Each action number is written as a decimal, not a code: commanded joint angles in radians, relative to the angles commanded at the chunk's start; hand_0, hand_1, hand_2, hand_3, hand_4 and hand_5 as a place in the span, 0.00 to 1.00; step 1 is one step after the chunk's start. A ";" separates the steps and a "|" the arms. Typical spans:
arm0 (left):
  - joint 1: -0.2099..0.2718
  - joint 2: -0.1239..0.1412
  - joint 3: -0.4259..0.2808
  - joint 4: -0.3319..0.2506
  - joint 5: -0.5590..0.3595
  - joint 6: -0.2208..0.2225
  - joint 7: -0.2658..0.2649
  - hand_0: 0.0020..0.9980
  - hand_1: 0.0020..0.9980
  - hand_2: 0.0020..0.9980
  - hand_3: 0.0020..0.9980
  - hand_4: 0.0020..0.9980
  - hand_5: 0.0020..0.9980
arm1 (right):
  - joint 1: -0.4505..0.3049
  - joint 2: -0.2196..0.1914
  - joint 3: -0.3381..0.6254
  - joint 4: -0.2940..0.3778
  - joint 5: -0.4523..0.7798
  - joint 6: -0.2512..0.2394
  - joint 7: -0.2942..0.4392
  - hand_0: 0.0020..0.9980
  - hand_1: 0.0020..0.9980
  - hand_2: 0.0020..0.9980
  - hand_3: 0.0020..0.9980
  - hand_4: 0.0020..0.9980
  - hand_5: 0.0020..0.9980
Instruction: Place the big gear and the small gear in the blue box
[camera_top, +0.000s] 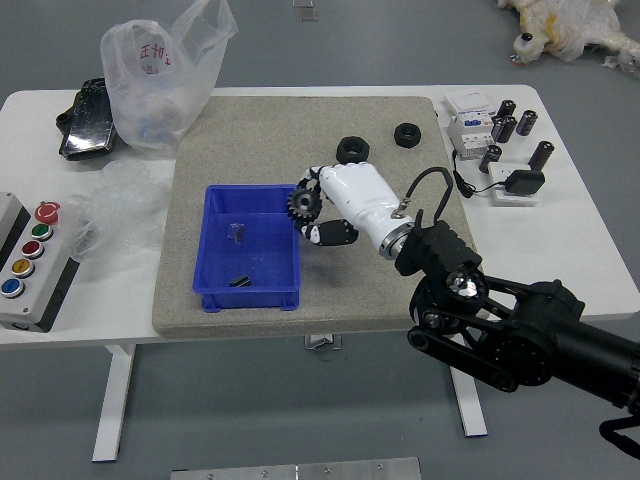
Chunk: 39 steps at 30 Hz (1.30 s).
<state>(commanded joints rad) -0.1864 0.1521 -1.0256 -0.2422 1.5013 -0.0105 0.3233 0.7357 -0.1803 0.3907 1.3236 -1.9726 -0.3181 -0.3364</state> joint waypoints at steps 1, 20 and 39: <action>0.000 0.000 0.000 0.000 0.001 0.000 0.000 0.74 0.71 0.68 0.79 0.75 0.59 | 0.002 0.011 -0.011 0.007 -0.004 0.001 0.000 0.43 0.54 0.47 0.48 0.46 0.00; 0.003 0.001 -0.013 -0.002 0.014 -0.004 0.007 0.74 0.70 0.68 0.79 0.75 0.61 | 0.007 0.058 -0.027 -0.028 -0.011 0.041 -0.004 0.58 0.83 0.90 0.92 0.82 0.35; 0.009 0.002 -0.007 0.001 0.003 0.004 0.001 0.74 0.70 0.68 0.79 0.75 0.61 | -0.122 -0.065 0.281 0.033 0.273 -0.081 0.187 0.52 0.76 0.80 0.84 0.83 0.42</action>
<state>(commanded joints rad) -0.1772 0.1546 -1.0327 -0.2408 1.5048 -0.0066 0.3244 0.6141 -0.2451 0.6714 1.3562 -1.6996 -0.3992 -0.1495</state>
